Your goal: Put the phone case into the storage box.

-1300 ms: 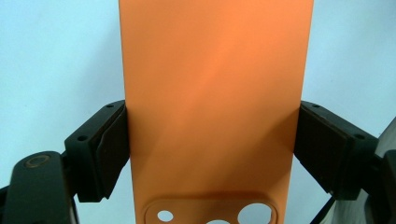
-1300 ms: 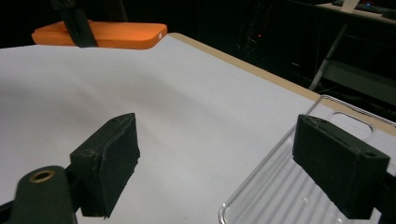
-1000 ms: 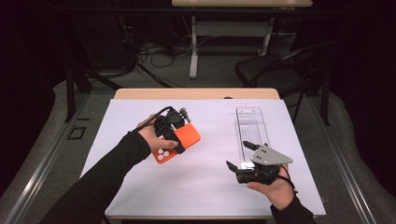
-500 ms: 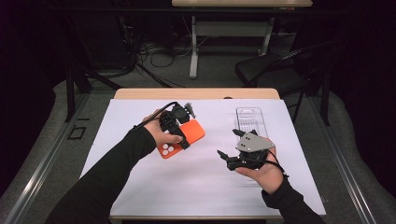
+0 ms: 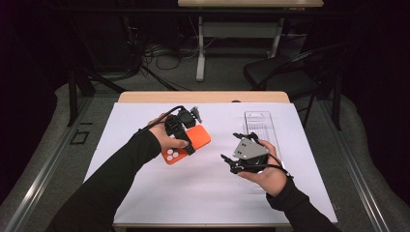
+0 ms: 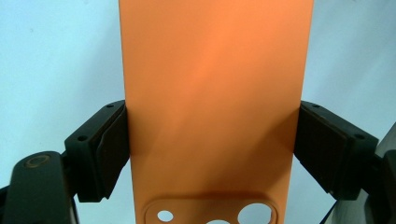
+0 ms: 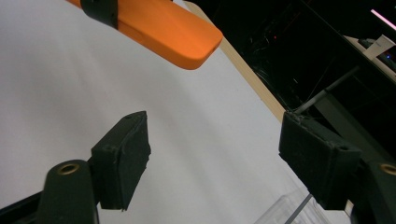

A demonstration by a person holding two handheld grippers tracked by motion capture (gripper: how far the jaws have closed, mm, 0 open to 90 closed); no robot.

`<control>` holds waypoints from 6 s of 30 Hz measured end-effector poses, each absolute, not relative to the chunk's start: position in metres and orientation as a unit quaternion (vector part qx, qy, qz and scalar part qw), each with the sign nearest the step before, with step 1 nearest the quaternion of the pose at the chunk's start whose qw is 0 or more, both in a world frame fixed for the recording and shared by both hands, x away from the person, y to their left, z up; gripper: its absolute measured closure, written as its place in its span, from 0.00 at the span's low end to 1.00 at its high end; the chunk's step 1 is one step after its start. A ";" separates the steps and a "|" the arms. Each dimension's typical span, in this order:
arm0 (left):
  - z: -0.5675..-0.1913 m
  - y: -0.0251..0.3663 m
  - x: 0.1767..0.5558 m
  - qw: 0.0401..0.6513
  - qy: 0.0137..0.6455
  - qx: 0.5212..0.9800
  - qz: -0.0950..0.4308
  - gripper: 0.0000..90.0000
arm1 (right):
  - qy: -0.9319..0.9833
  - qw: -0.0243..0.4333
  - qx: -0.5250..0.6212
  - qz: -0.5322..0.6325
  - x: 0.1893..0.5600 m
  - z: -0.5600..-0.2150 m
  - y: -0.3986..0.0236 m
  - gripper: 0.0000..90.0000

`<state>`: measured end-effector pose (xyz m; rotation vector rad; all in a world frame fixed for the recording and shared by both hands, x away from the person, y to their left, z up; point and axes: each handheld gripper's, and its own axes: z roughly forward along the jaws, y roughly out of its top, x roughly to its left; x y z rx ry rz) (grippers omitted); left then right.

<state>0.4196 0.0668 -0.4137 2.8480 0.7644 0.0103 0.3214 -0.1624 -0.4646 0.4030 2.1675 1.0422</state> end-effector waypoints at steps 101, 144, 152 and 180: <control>-0.426 0.025 0.409 0.083 0.210 0.973 -0.050 0.18 | 0.777 0.576 -0.204 0.149 0.304 -0.509 -0.111 0.80; -0.433 0.028 0.417 0.086 0.229 0.966 -0.088 0.18 | 0.765 0.593 -0.206 0.145 0.303 -0.518 -0.111 0.87; -0.432 0.029 0.417 0.087 0.230 0.965 -0.092 0.18 | 0.759 0.600 -0.206 0.147 0.303 -0.519 -0.112 0.88; -0.429 0.031 0.416 0.101 0.229 0.964 -0.089 0.18 | 0.747 0.617 -0.201 0.147 0.302 -0.520 -0.112 0.89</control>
